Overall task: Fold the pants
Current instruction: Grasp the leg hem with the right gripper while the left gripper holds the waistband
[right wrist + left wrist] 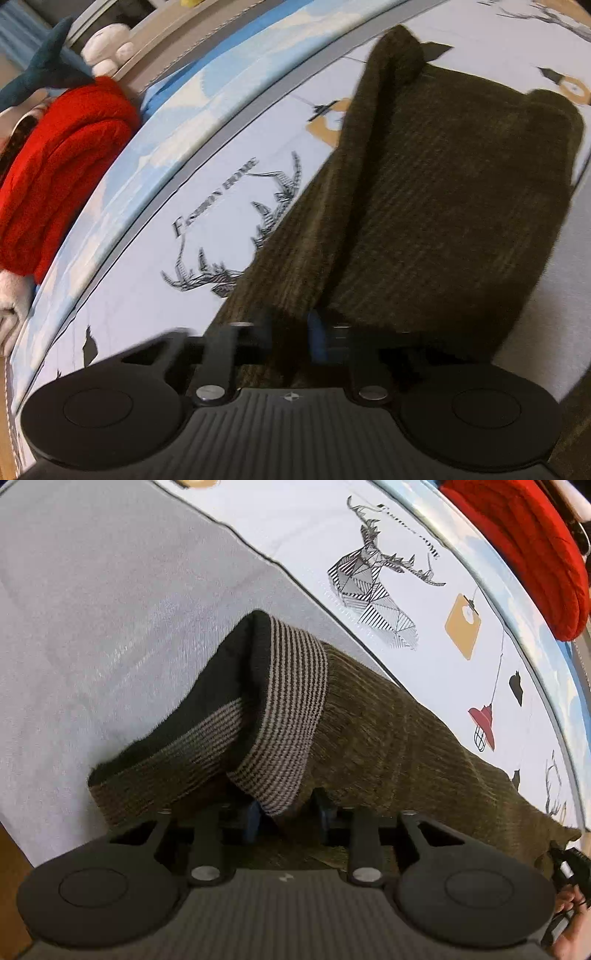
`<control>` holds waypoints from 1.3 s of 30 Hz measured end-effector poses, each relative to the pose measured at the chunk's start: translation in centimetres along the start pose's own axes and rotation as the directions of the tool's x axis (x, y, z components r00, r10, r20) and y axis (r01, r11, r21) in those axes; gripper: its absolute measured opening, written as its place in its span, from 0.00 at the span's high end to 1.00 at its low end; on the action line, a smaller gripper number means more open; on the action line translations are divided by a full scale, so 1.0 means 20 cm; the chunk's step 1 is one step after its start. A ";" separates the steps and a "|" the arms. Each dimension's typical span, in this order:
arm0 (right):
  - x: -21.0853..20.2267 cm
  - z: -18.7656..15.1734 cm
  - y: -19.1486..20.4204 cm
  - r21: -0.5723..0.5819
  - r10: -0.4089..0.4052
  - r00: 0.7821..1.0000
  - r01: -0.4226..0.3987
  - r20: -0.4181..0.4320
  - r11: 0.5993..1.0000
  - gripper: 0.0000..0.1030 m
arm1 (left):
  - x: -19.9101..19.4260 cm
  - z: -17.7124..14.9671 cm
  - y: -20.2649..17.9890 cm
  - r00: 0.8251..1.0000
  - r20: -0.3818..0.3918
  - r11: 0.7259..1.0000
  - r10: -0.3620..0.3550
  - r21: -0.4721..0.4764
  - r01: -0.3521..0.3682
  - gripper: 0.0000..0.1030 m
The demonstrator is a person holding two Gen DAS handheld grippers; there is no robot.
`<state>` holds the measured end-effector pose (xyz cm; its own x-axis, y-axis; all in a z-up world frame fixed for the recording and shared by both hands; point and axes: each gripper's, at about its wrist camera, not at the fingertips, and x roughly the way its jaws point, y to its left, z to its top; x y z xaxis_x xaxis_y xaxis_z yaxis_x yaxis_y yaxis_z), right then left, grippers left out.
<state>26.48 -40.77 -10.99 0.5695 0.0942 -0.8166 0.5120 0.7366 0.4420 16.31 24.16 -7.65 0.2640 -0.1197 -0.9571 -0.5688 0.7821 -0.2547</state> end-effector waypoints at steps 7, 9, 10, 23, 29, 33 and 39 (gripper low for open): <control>-0.29 0.03 0.04 -0.036 0.085 0.990 -0.081 0.108 0.996 0.98 | -0.14 -0.03 0.02 0.997 0.058 0.998 -0.047 0.043 0.045 0.80; -0.41 0.02 0.03 -0.037 0.108 0.987 -0.105 0.121 0.994 0.98 | -0.19 -0.04 0.04 0.994 0.080 0.996 -0.069 0.058 0.064 0.81; -0.47 0.02 0.02 -0.044 0.115 0.985 -0.111 0.125 0.993 0.98 | -0.22 -0.06 0.06 0.993 0.092 0.995 -0.080 0.070 0.074 0.81; -1.17 -0.46 -0.48 -0.069 0.098 0.987 -0.107 -0.123 0.992 0.97 | -0.46 -0.21 0.28 0.976 0.202 0.970 -0.078 0.241 0.027 0.84; -1.21 -0.48 -0.83 -0.067 -0.029 0.987 0.019 -0.158 0.998 0.93 | -0.35 -0.14 0.35 0.994 0.113 0.990 0.007 0.141 -0.023 0.76; -1.28 -0.35 -1.19 0.154 -0.130 0.990 0.136 -0.050 0.979 0.93 | -0.33 -0.11 0.37 0.993 0.114 0.996 0.032 0.077 -0.040 0.64; -1.19 -0.28 -1.40 0.290 -0.139 0.990 0.137 -0.014 0.947 0.93 | -0.29 -0.10 0.33 0.995 0.086 0.993 0.044 0.105 -0.053 0.57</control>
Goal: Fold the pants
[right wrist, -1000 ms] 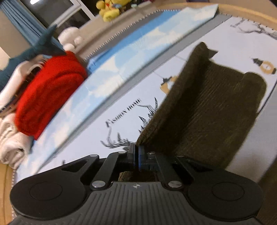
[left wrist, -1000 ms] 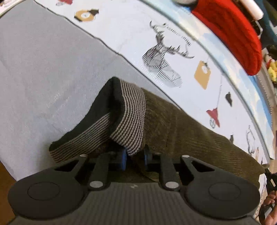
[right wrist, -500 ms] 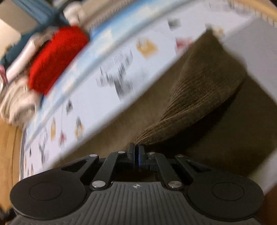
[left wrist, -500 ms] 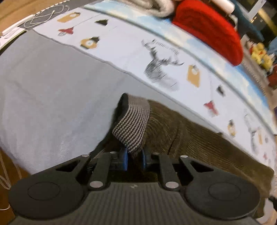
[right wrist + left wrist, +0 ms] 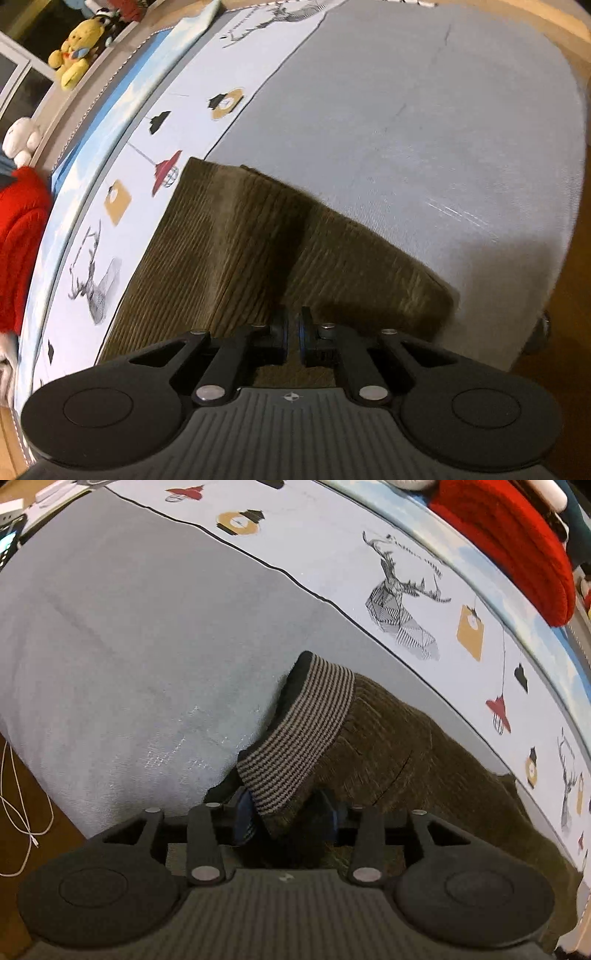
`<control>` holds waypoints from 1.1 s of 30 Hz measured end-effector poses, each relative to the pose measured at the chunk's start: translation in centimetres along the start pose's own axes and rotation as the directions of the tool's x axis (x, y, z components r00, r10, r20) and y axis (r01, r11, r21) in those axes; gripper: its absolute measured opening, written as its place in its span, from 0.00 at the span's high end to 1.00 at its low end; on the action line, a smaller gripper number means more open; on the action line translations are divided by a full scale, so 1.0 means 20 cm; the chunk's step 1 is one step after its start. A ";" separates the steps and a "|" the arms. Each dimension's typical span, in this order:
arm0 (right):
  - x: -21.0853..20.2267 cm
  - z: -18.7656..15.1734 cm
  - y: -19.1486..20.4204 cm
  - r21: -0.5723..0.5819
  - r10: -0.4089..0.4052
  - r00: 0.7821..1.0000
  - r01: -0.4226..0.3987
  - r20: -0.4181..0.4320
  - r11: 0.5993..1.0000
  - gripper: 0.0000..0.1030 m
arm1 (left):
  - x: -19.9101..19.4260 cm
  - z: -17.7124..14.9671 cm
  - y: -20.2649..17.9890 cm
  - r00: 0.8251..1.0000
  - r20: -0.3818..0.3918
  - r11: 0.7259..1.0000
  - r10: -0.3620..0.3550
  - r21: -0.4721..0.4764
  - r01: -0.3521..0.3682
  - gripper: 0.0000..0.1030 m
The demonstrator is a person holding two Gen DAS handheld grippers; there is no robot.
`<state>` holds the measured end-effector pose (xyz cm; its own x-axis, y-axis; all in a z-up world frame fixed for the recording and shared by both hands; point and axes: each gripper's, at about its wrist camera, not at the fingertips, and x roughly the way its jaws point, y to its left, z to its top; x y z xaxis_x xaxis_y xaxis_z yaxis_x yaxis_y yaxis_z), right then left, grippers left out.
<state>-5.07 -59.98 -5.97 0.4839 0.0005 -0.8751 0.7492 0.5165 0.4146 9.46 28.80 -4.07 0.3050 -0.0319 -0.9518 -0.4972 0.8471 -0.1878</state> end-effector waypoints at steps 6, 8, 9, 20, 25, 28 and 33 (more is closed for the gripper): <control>0.19 0.04 0.04 -0.001 0.013 1.000 -0.013 0.005 1.000 0.86 | 0.03 -0.02 -0.01 1.000 -0.020 0.999 0.003 0.035 -0.002 0.57; 0.24 0.05 0.06 0.011 0.022 0.999 -0.022 0.023 1.000 0.81 | 0.04 -0.02 -0.02 1.000 -0.023 0.999 0.005 0.048 -0.004 0.57; 0.23 0.07 0.07 0.022 0.051 0.998 -0.051 0.035 0.998 0.81 | 0.04 -0.02 -0.02 1.000 -0.025 0.999 0.004 0.051 -0.003 0.57; 0.33 0.10 0.18 0.027 0.122 0.991 -0.123 0.053 0.992 0.50 | 0.09 -0.01 -0.05 0.999 -0.049 0.998 -0.002 0.065 0.006 0.44; 0.37 0.11 0.24 0.015 0.167 0.985 -0.167 0.050 0.986 0.48 | 0.11 0.00 -0.06 0.998 -0.056 0.999 -0.005 0.049 0.008 0.41; 0.39 0.11 0.28 0.003 0.194 0.980 -0.194 0.040 0.981 0.48 | 0.12 0.00 -0.07 0.998 -0.056 0.999 -0.001 0.051 0.004 0.41; 0.41 0.12 0.34 -0.016 0.214 0.976 -0.213 0.044 0.977 0.56 | 0.11 0.01 -0.06 0.999 -0.041 0.999 0.008 0.037 -0.006 0.48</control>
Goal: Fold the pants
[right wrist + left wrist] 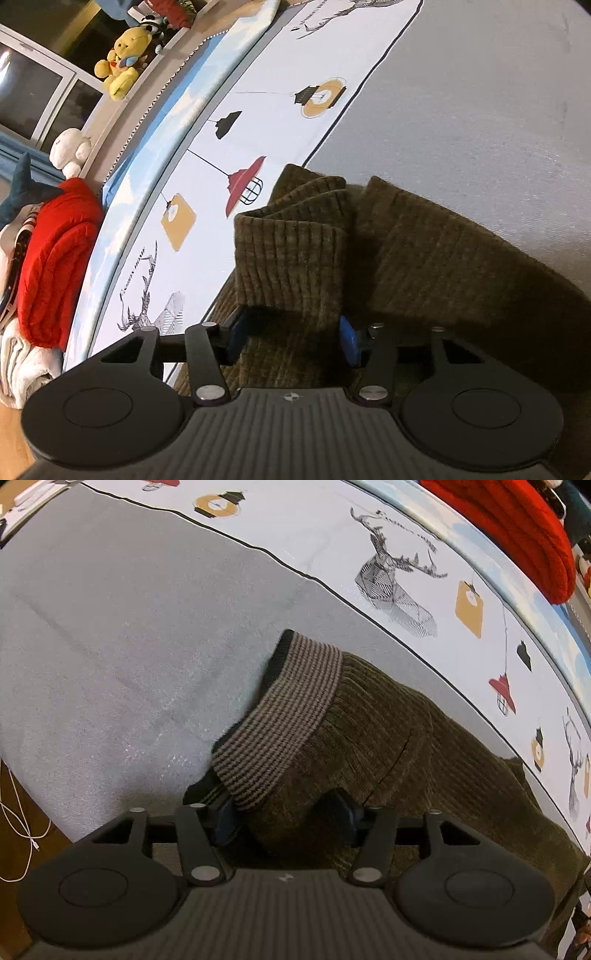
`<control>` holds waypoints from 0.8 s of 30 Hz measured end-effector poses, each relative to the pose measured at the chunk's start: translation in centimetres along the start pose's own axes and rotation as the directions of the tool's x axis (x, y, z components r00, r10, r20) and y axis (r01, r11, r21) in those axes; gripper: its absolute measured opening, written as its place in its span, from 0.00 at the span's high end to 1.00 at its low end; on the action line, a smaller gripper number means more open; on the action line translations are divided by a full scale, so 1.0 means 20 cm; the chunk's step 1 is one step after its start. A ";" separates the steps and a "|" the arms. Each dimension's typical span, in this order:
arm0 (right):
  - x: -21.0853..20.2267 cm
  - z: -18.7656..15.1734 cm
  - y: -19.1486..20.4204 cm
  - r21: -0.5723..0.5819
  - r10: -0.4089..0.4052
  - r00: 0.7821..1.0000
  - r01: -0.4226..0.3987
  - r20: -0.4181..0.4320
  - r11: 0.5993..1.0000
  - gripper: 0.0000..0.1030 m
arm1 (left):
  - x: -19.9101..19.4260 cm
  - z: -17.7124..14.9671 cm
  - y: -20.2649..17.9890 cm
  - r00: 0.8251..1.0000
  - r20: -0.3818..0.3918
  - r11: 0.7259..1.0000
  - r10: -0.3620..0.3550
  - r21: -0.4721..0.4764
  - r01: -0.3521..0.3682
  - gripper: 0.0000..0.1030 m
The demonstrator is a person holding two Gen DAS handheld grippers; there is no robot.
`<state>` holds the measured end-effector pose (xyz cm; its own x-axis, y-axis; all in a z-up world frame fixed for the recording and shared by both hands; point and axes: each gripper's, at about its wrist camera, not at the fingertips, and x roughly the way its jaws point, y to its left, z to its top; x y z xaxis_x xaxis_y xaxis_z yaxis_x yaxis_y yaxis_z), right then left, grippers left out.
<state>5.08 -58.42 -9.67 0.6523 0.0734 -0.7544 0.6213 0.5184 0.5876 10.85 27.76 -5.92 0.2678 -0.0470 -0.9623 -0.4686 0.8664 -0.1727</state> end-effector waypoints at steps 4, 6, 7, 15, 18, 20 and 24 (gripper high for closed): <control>-0.06 0.03 0.00 0.033 -0.013 0.998 0.011 0.057 0.999 0.90 | -0.02 0.02 0.03 1.000 0.019 1.000 0.013 -0.029 -0.012 0.68; -0.12 0.05 0.02 0.045 -0.017 0.995 0.012 0.100 0.999 0.94 | -0.03 0.02 0.03 1.000 0.026 0.999 0.009 -0.037 -0.008 0.71; -0.17 0.06 0.02 0.052 -0.012 0.993 0.006 0.118 0.999 0.95 | -0.03 0.02 0.03 1.000 0.030 0.999 0.007 -0.037 -0.006 0.73; -0.59 0.02 -0.10 0.112 0.020 0.968 -0.049 0.251 0.992 0.98 | -0.17 -0.02 0.01 0.993 0.115 0.999 -0.038 0.011 0.037 0.80; -0.77 -0.04 -0.20 0.150 0.009 0.958 -0.055 0.288 0.987 0.98 | -0.19 -0.05 0.03 0.992 0.118 0.998 -0.045 0.057 0.039 0.81; -0.83 -0.09 -0.29 0.175 -0.044 0.964 -0.003 0.261 0.985 0.98 | -0.18 -0.06 0.06 0.994 0.097 0.998 -0.046 0.056 0.041 0.82; -0.76 -0.13 -0.44 0.217 -0.206 0.974 0.182 0.096 0.959 0.98 | -0.14 -0.09 0.10 0.999 0.044 0.996 -0.013 0.090 0.010 0.82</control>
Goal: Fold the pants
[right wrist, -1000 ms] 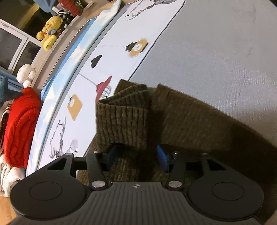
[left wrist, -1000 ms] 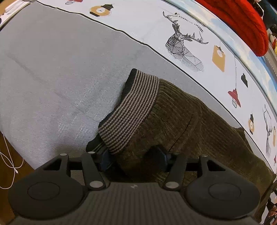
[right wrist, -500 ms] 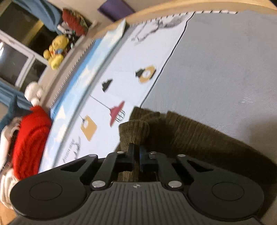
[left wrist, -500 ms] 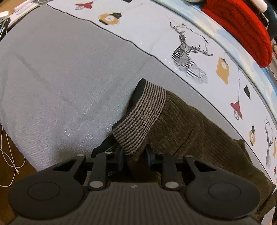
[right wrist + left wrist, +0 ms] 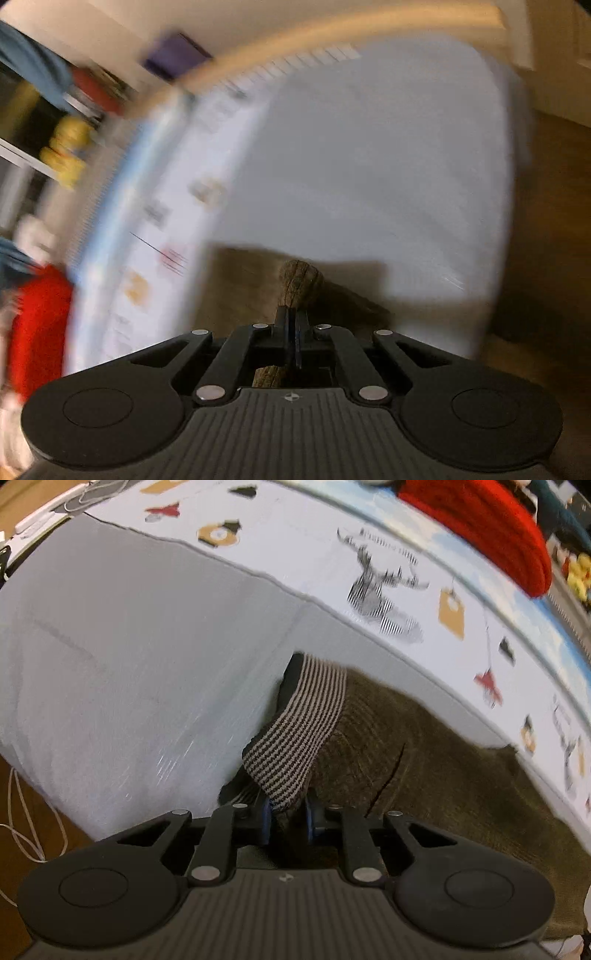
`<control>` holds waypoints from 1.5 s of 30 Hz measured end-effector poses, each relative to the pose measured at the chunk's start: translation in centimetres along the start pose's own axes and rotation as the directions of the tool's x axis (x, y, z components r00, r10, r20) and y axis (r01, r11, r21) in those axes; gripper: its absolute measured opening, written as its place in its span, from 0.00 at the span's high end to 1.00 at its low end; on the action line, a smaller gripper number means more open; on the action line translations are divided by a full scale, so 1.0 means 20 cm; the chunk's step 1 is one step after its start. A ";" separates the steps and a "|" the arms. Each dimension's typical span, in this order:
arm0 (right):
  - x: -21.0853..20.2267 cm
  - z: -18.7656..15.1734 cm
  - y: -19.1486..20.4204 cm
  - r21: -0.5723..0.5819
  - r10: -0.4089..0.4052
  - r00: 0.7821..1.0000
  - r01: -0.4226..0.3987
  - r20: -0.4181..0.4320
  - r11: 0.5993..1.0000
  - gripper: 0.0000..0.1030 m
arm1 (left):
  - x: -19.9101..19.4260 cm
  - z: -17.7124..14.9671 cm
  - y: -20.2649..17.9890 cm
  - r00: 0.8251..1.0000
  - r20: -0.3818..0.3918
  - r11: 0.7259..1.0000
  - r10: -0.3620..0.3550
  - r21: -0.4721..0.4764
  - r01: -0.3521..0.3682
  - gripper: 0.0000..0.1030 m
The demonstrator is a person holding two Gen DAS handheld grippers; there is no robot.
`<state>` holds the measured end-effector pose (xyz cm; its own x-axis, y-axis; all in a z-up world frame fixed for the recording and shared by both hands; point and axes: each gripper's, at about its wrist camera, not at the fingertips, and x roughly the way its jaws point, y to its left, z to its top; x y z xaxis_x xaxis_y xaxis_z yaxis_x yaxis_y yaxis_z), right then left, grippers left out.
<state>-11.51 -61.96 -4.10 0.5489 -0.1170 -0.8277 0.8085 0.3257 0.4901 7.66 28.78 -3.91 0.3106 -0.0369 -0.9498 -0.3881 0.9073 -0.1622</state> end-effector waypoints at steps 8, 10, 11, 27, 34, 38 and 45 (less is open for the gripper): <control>0.07 -0.02 0.01 -0.057 -0.133 0.991 0.132 -0.015 0.990 0.99 | 0.03 -0.03 0.06 0.999 -0.049 1.000 -0.010 0.013 0.011 0.81; 0.16 -0.03 -0.03 -0.029 -0.216 0.973 0.215 -0.077 0.976 0.97 | 0.07 -0.03 0.04 0.995 -0.101 0.998 0.016 0.061 -0.009 0.72; 0.18 -0.03 -0.04 -0.011 -0.234 0.969 0.234 -0.084 0.972 0.94 | 0.08 -0.04 0.03 0.994 -0.104 0.997 0.037 0.076 -0.029 0.70; 0.36 -0.21 0.39 -0.542 -0.151 0.978 0.049 -0.145 0.839 0.64 | 0.14 -0.08 -0.26 0.993 0.008 0.905 0.118 0.411 -0.110 0.75; 0.37 -0.19 0.46 -0.538 -0.152 0.985 0.089 -0.075 0.838 0.67 | 0.04 -0.09 -0.28 0.996 0.084 0.906 0.040 0.417 -0.072 0.76; 0.30 -0.31 0.74 -0.609 0.096 0.992 -0.123 -0.077 0.783 0.98 | 0.11 -0.09 -0.31 0.996 0.024 0.903 0.081 0.422 -0.083 0.75; 0.32 -0.74 1.33 -0.750 0.355 0.893 -0.432 -0.278 0.501 0.96 | 0.19 -0.16 -0.34 0.987 -0.018 0.858 0.158 0.497 -0.128 0.74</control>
<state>10.34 -40.11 -0.33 0.7179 0.2719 -0.6409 0.0082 0.9172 0.3983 8.73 21.19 -7.21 0.2293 0.0996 -0.9682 0.0584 0.9916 0.1158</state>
